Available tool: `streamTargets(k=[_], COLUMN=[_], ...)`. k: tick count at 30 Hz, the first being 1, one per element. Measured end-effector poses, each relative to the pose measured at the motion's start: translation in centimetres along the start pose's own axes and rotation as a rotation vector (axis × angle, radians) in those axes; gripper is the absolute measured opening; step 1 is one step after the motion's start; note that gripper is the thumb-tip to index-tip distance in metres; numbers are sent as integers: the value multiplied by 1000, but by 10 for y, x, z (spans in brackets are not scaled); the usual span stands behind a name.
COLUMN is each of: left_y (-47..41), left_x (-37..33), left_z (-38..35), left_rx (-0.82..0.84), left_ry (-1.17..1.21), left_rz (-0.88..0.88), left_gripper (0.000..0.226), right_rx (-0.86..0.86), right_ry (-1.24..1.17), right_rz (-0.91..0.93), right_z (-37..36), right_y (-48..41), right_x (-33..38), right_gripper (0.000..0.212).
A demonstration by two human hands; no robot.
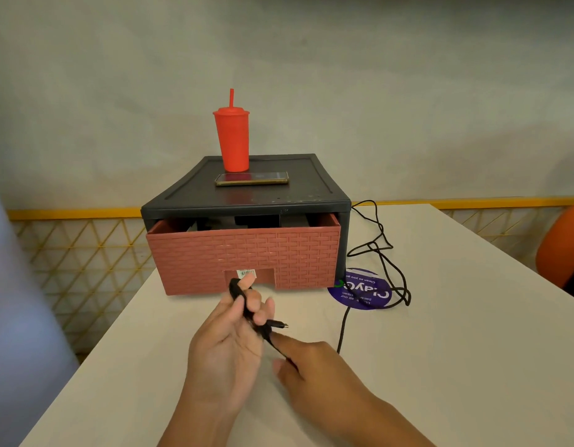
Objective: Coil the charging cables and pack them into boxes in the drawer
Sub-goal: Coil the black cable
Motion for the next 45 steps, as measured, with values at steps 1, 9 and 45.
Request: streamTargets(k=[1,9,45], left_y=[2,9,1], left_x=[-3,15,8], left_z=[-5,-18,-8], left_rx=[-17,242,515], left_ry=[-104,-1327,423], left_rz=[-51,-252,333], left_gripper=[32,21,63], right_rx=[33,22,-599], right_ry=[-4,143,342], right_rz=[1,4,-308], right_z=[-3,10,147], right_y=[1,4,16], right_x=[1,0,-124], right_gripper=[23,19,15])
Point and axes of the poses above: each hand's wrist, its own y-axis away from the middle knuckle, its own z-axis out of the back of the hand, x = y × z, the point moved 9 cm from there along -y, towards the middle knuckle, and after that the axes turned 6 degrees about -z, right-handed, at the moved point
